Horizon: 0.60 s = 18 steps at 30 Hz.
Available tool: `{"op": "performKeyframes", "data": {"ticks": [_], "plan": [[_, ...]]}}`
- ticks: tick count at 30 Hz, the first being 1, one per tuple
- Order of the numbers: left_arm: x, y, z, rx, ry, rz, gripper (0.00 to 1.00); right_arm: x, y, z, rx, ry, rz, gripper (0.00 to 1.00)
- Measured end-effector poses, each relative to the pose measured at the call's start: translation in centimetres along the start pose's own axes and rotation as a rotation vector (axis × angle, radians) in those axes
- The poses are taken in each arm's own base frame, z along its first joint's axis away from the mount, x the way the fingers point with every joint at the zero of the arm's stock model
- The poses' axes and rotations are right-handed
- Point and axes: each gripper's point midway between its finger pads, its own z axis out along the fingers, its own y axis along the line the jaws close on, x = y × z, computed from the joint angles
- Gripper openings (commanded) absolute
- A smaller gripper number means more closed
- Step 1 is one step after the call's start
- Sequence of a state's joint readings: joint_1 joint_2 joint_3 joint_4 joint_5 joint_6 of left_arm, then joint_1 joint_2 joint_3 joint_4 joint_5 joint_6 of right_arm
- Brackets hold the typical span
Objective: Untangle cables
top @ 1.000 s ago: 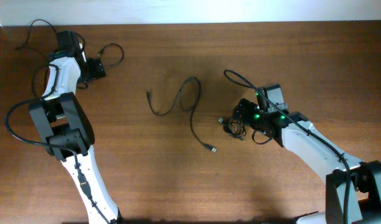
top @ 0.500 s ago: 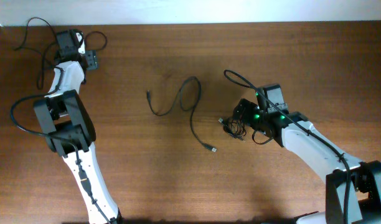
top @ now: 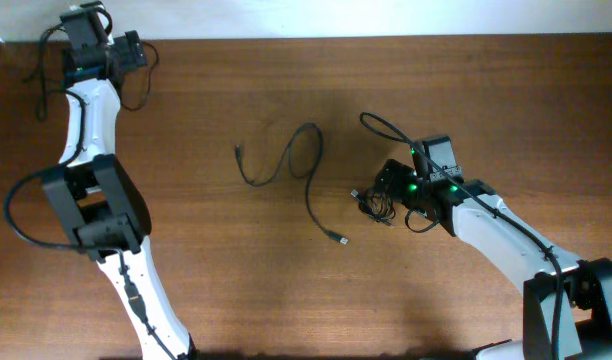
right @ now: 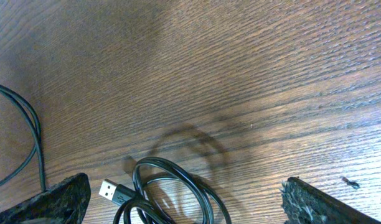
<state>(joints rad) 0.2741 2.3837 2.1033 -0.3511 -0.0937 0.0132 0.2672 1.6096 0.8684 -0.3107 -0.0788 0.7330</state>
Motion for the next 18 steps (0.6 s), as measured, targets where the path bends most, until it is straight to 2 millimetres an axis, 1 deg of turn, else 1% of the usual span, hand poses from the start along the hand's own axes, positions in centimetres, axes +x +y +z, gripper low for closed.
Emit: {"op": "performKeyframes", "data": {"ticks": [1,3,6,8,9,10,11,13,14,15,16,17,18], "plan": [[0.4,-0.5,-0.2,0.029,0.023,-0.006,0.99,0.0,0.0,0.0,0.001,0.001,0.0,0.99],[1.7,-1.8,-0.4,0.105,0.079,-0.011,0.99,0.0,0.0,0.0,0.0,0.0,0.0,0.98],[3.0,-3.0,-0.7,0.177,0.13,-0.015,0.99,0.0,0.0,0.0,0.0,0.0,0.0,0.99],[3.3,-3.5,-1.1,0.198,0.15,-0.017,0.99,0.0,0.0,0.0,0.002,-0.003,0.0,0.99],[3.1,-3.6,-1.4,0.203,0.151,-0.021,0.99,-0.1,-0.1,0.0,0.008,-0.008,0.0,0.99],[2.9,-3.9,-2.6,0.211,0.17,-0.044,0.99,-0.3,-0.3,0.0,0.019,-0.019,0.0,0.99],[2.4,-4.3,-4.3,0.221,0.19,-0.076,0.99,-0.5,-0.4,0.0,0.024,-0.026,0.0,0.99],[1.3,-5.6,-8.4,0.271,0.224,-0.114,0.99,-0.5,-0.5,0.0,0.029,-0.03,0.0,0.99],[1.3,-6.6,-10.5,0.317,0.261,-0.126,0.99,-0.6,-0.5,0.0,0.032,-0.032,0.0,0.99],[1.4,-7.7,-12.6,0.372,0.3,-0.139,0.99,-0.6,-0.5,0.0,0.032,-0.033,0.0,0.99],[2.2,-9.3,-14.7,0.442,0.362,-0.15,0.99,-0.5,-0.6,0.0,0.033,-0.031,0.0,0.99],[3.1,-10.9,-15.8,0.493,0.408,-0.152,0.99,-0.4,-0.6,0.0,0.036,-0.027,0.001,0.98],[4.1,-11.9,-16.1,0.516,0.445,-0.148,0.99,-0.3,-0.8,0.0,0.041,-0.022,0.001,0.99]]}}
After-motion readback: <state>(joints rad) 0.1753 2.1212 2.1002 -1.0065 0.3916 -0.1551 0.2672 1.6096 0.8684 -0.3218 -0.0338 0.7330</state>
